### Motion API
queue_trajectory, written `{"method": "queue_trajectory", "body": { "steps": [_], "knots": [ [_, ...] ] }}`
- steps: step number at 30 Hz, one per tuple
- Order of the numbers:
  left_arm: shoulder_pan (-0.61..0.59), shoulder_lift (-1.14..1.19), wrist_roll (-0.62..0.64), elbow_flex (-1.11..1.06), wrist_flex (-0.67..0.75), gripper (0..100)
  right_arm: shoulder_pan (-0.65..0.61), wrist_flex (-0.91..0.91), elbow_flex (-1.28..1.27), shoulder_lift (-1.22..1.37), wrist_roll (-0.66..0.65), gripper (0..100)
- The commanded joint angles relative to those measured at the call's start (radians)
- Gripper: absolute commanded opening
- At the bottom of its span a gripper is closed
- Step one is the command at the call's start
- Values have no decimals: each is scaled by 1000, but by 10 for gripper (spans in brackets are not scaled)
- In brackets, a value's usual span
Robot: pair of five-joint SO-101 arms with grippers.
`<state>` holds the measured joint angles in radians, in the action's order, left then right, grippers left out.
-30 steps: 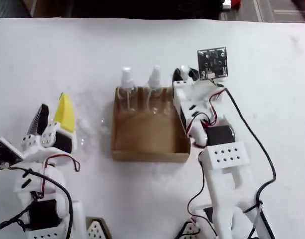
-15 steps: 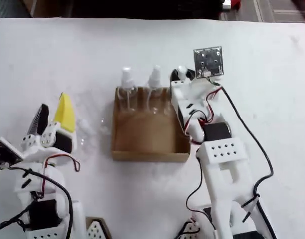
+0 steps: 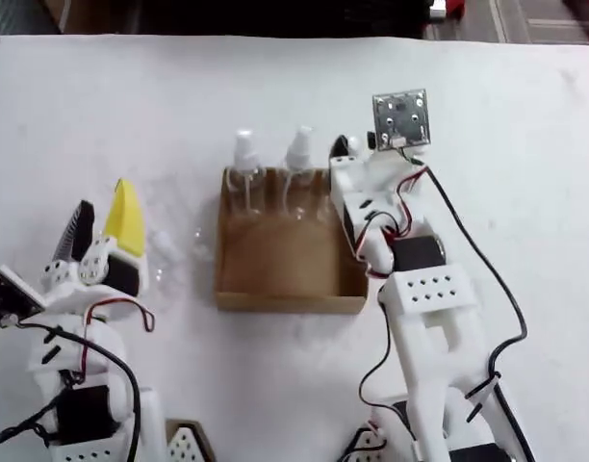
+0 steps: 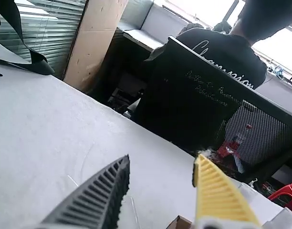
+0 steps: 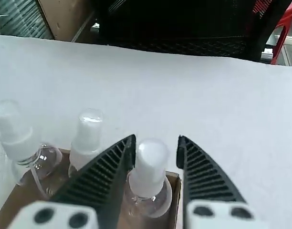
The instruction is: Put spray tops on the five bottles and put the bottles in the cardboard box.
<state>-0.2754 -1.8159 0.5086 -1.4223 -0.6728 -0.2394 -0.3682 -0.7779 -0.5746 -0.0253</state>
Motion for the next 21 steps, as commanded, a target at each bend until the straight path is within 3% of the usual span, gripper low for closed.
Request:
{"method": "queue_trajectory", "body": {
  "steps": [1,9,15,21],
  "knots": [
    [-7,-10,17,20,0,207,-2,18,31,-5,-9,122],
    [-7,-10,17,20,0,207,-7,16,29,-5,-6,123],
    [-7,-10,15,20,0,207,-77,22,29,-5,-9,123],
    [-7,-10,15,18,0,207,-42,22,31,-12,-6,123]
  ]
}}
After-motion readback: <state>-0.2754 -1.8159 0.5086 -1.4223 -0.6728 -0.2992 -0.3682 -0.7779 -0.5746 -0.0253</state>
